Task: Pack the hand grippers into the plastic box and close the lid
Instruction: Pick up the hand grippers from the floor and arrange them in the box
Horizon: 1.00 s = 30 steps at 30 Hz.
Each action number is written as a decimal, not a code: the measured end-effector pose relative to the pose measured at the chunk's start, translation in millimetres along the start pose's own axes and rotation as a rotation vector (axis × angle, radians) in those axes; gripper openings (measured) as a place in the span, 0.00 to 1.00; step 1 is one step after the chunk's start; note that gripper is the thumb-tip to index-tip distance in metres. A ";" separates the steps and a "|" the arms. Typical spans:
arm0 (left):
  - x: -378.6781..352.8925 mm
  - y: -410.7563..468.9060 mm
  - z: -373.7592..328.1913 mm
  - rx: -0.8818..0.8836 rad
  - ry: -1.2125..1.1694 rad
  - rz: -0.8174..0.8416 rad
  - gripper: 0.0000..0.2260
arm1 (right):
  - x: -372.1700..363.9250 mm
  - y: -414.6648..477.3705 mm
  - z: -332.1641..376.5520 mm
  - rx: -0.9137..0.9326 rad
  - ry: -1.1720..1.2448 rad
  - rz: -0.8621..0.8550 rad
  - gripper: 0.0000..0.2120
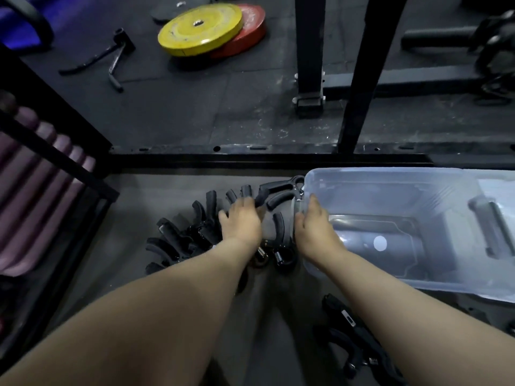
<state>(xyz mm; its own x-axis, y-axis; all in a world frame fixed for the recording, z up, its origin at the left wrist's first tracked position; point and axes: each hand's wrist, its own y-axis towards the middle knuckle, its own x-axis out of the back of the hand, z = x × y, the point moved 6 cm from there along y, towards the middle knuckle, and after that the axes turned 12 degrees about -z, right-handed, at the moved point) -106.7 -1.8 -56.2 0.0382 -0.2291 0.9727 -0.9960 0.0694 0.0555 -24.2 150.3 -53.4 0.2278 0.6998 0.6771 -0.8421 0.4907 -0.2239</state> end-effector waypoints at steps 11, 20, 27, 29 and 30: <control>156.9 9.1 -46.6 0.012 -0.483 -0.058 0.16 | 54.3 -11.3 43.9 0.115 0.113 0.184 0.39; 131.4 -27.1 -59.7 0.186 -0.869 0.012 0.19 | 81.0 -43.4 41.8 0.304 0.269 0.196 0.06; 65.3 -53.6 -73.9 0.141 -0.700 0.132 0.10 | 127.9 -4.5 -53.2 -0.082 0.272 -0.117 0.05; 46.7 -60.6 -86.7 0.006 -0.646 0.188 0.09 | 124.6 3.5 -75.6 -0.247 0.231 -0.030 0.02; 39.6 -64.0 -92.8 -0.063 -0.605 0.192 0.10 | 118.9 6.2 -84.5 -0.326 0.201 0.019 0.02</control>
<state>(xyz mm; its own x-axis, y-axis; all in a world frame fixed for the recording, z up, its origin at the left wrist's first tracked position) -34.0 74.8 -0.3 -0.2113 -0.7132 0.6683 -0.9732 0.2168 -0.0763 39.0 280.4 -33.5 0.3321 0.7826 0.5266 -0.6545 0.5932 -0.4688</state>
